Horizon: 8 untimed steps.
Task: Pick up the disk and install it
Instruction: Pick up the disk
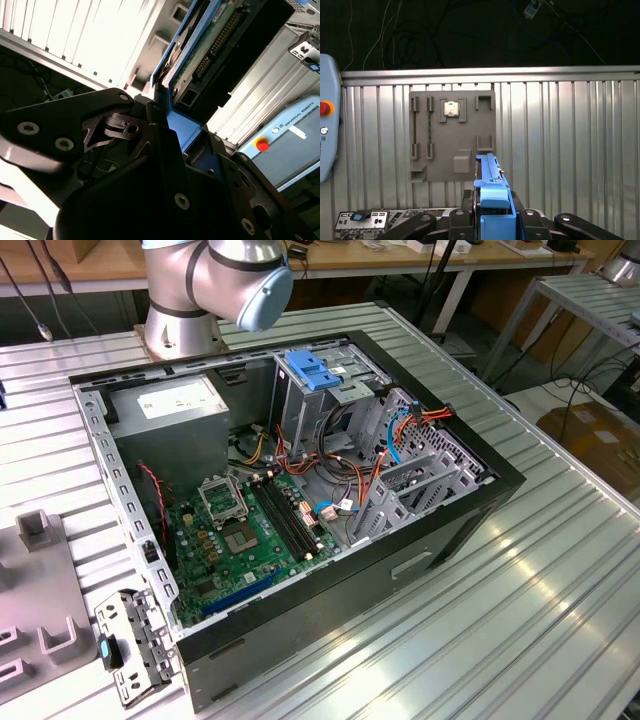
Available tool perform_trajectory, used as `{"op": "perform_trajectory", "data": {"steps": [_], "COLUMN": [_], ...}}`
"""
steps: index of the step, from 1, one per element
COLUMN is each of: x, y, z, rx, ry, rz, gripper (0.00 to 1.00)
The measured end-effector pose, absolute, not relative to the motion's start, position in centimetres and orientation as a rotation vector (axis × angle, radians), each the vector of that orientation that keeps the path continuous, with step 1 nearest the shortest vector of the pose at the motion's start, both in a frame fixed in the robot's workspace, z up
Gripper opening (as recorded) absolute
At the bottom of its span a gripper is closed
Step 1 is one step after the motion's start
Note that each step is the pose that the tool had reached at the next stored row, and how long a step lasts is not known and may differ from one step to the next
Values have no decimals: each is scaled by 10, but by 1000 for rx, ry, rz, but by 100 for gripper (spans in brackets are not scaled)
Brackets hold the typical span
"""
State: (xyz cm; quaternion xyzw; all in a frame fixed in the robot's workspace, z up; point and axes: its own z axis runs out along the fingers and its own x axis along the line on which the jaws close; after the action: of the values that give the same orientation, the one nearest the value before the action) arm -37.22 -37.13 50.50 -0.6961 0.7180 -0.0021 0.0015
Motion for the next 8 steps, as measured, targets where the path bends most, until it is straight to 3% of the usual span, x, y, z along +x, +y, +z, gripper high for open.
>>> {"op": "perform_trajectory", "data": {"steps": [8], "x": [-363], "y": [-371], "z": [505], "rx": [-2184], "ry": [2253], "rz": [-7], "gripper": [37]}}
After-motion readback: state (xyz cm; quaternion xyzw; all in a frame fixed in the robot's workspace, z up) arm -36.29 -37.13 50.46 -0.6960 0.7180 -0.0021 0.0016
